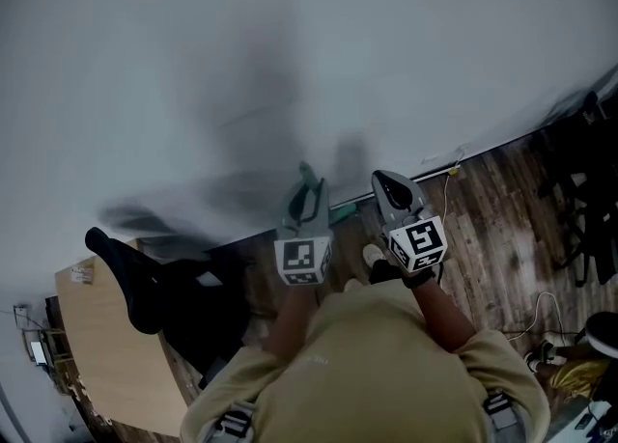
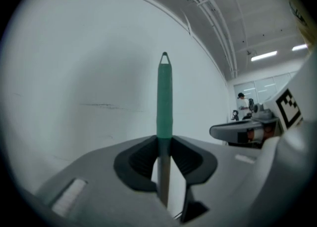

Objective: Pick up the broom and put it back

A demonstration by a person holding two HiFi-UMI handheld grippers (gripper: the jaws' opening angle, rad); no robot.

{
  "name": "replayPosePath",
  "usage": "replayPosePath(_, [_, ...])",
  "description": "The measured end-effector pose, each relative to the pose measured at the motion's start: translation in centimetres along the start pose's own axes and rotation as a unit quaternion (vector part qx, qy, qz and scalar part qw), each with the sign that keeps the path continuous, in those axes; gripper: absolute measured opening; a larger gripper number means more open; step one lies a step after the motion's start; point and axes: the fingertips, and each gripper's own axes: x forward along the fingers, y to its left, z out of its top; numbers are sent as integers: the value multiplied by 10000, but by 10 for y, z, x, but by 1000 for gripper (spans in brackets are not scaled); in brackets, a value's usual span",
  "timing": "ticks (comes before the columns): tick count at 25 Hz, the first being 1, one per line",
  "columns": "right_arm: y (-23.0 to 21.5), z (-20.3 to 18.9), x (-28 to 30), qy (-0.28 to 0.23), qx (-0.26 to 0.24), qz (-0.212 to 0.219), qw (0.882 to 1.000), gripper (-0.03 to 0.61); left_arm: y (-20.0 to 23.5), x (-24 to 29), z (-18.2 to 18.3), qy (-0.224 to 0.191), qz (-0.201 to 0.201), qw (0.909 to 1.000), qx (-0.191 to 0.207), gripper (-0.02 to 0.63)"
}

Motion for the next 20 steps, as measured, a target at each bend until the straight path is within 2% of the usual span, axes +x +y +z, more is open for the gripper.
replayPosePath(4, [-17, -12, -40, 167, 15, -425, 9990, 5, -28, 2, -12, 92, -369, 9990, -217, 84])
replayPosePath(8, [-40, -14, -80, 158, 126, -759, 9969, 5, -80, 8, -26, 325, -760, 9960, -329, 84])
replayPosePath(11, [-51, -14, -97, 109, 165, -846, 9962, 5, -113, 10, -30, 417, -1030, 9931, -375, 84])
replayPosePath(16, [-82, -16, -129, -26, 218, -914, 9956, 5, -171, 26, -28, 406, -1332, 9900, -226, 84])
replayPosePath(20, [-135, -17, -178, -151, 223, -1096, 9936, 5, -239, 55, -35, 526, -1478, 9876, 8, 84])
